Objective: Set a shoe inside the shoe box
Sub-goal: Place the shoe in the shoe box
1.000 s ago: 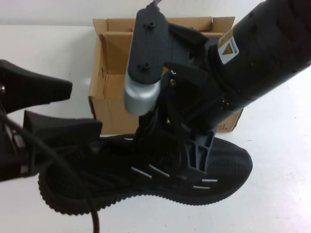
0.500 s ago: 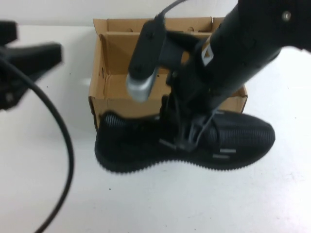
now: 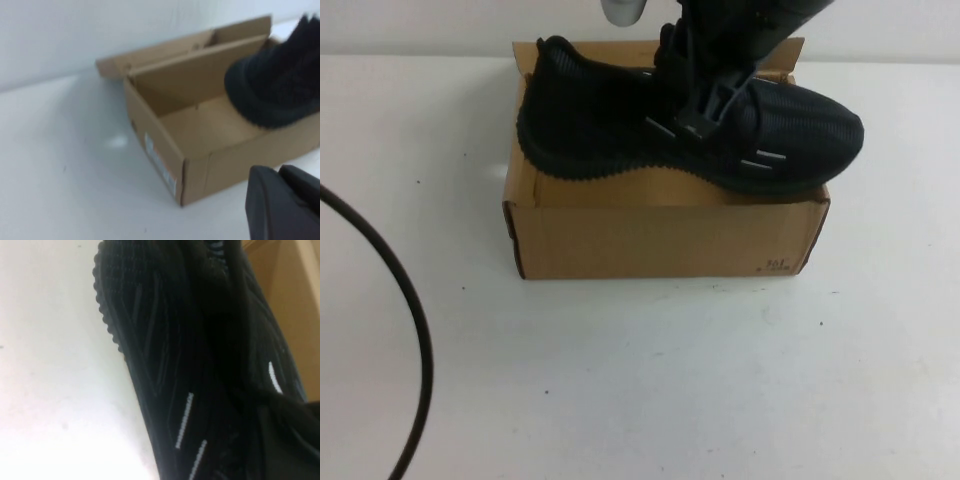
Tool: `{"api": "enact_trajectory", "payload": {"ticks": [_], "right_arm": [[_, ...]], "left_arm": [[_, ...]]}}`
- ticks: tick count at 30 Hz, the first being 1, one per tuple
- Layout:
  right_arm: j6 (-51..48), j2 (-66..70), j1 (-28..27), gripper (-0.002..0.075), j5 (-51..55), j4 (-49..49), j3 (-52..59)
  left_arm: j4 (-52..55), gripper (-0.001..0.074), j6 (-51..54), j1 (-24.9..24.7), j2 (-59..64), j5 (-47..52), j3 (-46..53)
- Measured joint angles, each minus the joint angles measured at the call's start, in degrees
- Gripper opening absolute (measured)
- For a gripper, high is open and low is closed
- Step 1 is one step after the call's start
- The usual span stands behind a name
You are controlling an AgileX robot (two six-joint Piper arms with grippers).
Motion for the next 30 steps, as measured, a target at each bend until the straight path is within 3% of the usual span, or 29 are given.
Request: {"api": "enact_trajectory", "payload": {"ticks": [10,23,30], "right_arm": [[-2.4,13.9,-1.6,0.0025,-4.7,-6.5,-10.5],[-2.4,22.7,-6.1,0.0025,-22.8,-6.3,-11.4],[-3.8,24.3,-6.8,0.0025,-25.7,-3.7,-11.5]], "left_arm": [[6.1,-0.0001,-5.8,0.0,0.0,6.8,0.0],[6.2,-0.0001,-6.2,0.0,0.0,8.9,0.0],[6.3,-0.0001,-6.5,0.0,0.0,8.3,0.0]]}}
